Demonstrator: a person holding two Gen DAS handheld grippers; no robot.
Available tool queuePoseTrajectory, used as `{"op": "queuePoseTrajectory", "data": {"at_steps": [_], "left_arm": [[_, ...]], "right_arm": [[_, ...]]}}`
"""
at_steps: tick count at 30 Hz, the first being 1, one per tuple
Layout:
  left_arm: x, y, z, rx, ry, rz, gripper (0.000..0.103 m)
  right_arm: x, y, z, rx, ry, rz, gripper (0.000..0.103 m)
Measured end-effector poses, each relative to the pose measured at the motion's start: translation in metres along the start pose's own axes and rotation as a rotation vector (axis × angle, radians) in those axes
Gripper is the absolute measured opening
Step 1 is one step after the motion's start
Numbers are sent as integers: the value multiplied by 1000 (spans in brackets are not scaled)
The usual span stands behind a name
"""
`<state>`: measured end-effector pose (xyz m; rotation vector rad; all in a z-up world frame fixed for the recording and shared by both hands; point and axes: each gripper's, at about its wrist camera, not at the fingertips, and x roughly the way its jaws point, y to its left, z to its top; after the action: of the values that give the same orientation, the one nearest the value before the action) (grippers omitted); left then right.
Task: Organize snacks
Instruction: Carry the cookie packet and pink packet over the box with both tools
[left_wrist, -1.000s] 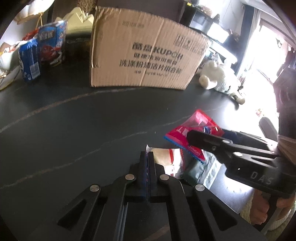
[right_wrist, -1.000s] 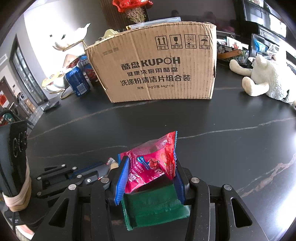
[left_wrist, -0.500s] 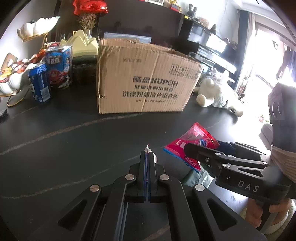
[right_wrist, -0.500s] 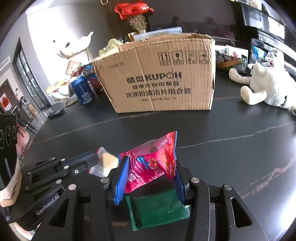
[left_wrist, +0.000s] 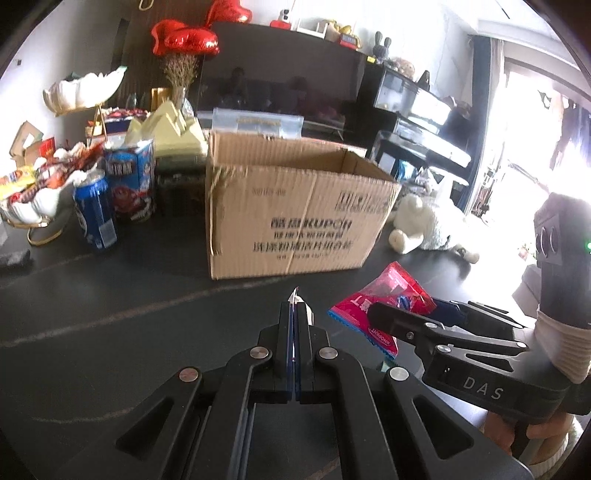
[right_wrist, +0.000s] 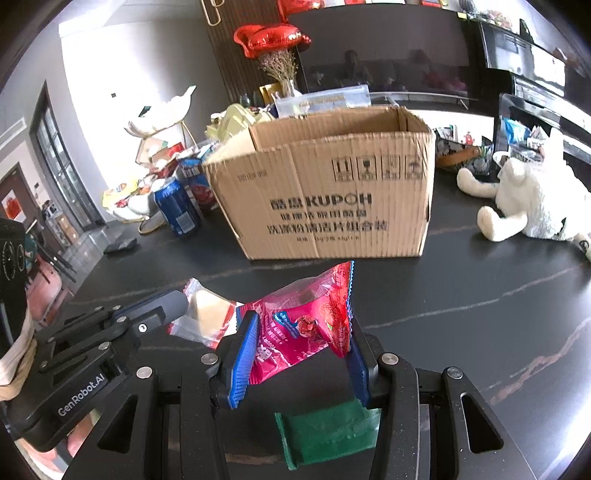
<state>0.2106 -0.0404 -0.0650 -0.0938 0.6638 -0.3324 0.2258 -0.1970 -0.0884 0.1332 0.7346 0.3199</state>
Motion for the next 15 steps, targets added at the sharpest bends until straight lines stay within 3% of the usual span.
{"op": "queuePoseTrajectory", "data": {"at_steps": [15], "left_arm": [[-28,-3,62,40,-134,12,2]], "right_arm": [[-22,8,62,-5,-103,-23,45]]}}
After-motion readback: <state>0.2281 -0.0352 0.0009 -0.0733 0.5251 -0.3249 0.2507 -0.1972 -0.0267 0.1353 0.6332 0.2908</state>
